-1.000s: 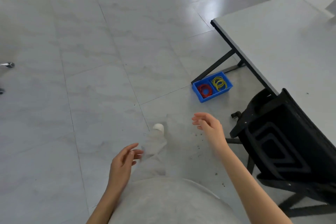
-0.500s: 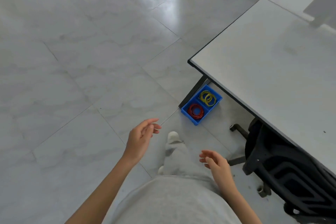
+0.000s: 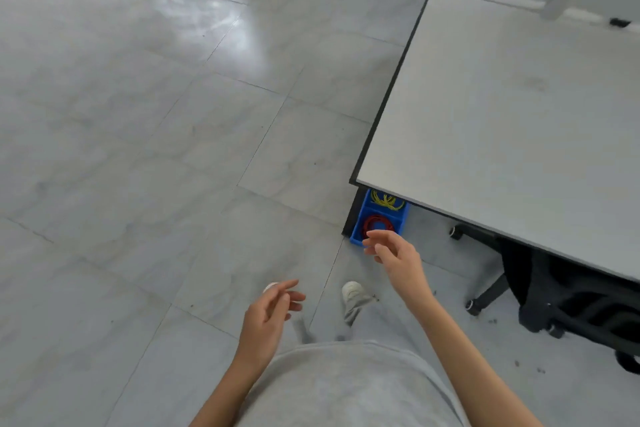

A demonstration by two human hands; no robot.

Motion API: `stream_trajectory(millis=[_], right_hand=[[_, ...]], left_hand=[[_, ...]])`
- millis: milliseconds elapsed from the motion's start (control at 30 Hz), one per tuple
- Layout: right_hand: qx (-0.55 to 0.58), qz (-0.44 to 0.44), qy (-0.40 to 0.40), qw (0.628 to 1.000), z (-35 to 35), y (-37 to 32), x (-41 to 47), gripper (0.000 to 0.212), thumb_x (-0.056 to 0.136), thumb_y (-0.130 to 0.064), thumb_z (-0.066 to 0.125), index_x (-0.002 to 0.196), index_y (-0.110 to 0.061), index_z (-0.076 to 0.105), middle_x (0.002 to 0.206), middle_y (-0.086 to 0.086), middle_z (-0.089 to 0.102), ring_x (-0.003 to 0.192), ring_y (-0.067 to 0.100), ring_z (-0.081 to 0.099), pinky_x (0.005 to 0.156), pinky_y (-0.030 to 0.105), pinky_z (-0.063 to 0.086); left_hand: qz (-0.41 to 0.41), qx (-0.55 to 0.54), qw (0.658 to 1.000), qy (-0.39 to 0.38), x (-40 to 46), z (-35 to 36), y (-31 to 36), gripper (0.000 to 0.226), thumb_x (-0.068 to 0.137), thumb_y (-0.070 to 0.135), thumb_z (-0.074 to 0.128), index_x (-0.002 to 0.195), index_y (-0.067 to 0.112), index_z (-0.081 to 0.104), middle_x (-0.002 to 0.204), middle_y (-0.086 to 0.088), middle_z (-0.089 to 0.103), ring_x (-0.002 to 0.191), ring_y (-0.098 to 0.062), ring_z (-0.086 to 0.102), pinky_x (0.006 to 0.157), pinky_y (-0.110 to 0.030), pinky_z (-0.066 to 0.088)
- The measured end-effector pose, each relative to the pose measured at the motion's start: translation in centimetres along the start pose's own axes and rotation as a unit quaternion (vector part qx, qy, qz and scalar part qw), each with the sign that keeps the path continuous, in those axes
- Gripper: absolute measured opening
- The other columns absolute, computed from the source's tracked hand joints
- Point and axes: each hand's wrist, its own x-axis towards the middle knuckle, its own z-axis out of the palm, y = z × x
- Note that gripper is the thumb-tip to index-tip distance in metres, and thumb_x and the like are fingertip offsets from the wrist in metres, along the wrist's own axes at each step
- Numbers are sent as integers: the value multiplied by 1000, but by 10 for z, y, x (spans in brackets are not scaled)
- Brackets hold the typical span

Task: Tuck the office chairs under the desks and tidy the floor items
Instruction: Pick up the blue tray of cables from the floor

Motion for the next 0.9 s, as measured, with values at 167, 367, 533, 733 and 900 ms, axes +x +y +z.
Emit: stream_trajectory(millis=[167,367,533,733,900], right_hand=[[81,23,151,985,55,10,1,27,90,6,42,96,-13,61,87,1,65,78,8,62,72,16,48],[209,85,308,924,121,60,-5,28,91,5,38,98,-12,59,88,1,64,79,13,62,66,12,49],[278,182,357,873,147,125,24,26,92,0,40,92,-16,60,93,5,65,80,15,62,67,20,46],[276,227,349,867,163,225,80,22,89,-4,41,96,-14,59,96,6,65,82,15,62,68,18,48],[355,212,355,838,171,332,146,21,90,-5,42,101,-12,59,99,7,66,90,18,64,76,23,52]], left_hand=[[39,105,982,-150,76,-67,9,34,94,2,42,98,28,63,82,8,72,75,-7,66,69,-18,51],[105,251,921,-280,169,-101,4,35,94,2,43,95,33,60,78,5,70,75,-4,64,69,-11,49],[126,324,883,-316,219,-69,-37,27,93,3,43,100,23,59,82,8,68,74,4,62,66,-6,44],[142,384,833,-373,277,13,-136,29,91,-1,41,107,13,60,84,3,67,81,-11,61,70,-12,41],[163,400,826,-361,346,86,-241,32,91,0,38,115,9,58,101,-5,67,100,-22,59,70,-14,40]])
